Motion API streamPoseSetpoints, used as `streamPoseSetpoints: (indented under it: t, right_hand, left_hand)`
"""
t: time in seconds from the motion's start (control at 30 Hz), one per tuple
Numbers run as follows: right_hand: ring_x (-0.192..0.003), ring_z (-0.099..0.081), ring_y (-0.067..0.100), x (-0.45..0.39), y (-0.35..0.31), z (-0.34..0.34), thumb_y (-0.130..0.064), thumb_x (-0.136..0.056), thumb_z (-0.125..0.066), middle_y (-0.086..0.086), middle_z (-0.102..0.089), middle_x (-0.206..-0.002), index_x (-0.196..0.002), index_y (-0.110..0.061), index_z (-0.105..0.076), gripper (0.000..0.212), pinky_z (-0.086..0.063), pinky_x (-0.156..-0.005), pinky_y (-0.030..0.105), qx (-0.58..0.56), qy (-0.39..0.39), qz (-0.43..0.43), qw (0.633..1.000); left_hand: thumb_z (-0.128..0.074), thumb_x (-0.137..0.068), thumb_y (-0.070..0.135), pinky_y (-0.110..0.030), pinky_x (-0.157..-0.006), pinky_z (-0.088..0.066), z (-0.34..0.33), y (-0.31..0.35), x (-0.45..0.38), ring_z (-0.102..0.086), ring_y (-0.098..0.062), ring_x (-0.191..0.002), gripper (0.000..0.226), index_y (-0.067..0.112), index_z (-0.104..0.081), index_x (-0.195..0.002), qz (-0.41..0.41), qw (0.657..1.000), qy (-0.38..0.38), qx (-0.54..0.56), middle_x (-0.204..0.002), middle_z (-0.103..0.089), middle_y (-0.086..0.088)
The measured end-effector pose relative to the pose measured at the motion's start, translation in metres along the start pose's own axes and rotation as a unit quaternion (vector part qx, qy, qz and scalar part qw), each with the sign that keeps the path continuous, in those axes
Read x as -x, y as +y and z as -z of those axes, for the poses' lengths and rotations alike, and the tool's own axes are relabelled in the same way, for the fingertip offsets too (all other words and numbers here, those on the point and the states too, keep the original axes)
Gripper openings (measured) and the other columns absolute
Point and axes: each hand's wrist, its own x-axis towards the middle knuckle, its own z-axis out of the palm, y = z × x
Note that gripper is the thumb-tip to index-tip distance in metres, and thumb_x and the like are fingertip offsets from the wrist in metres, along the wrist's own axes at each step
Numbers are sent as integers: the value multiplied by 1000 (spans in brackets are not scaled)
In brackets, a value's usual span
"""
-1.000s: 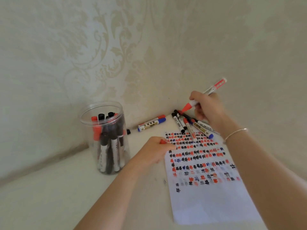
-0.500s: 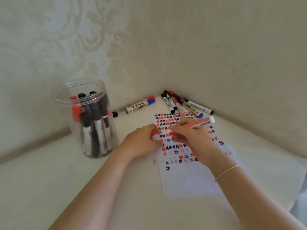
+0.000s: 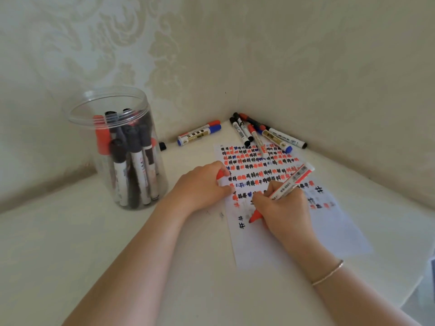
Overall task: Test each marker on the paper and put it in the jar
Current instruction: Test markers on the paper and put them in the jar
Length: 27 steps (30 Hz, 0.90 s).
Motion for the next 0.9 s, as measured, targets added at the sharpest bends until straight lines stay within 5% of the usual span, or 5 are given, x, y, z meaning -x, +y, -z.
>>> streamPoseSetpoints:
  t: [0.9]
  right_hand:
    - [-39, -39, 13, -4, 5, -2, -2, -76, -61, 15, -48, -53, -64, 5, -51, 17, -35, -37, 19, 23, 10, -1, 1000]
  left_hand:
    - [-59, -88, 44, -27, -69, -39, 0, 1, 2, -51, -11, -84, 37, 31, -48, -121, -10, 1000, -2, 5, -81, -42, 17]
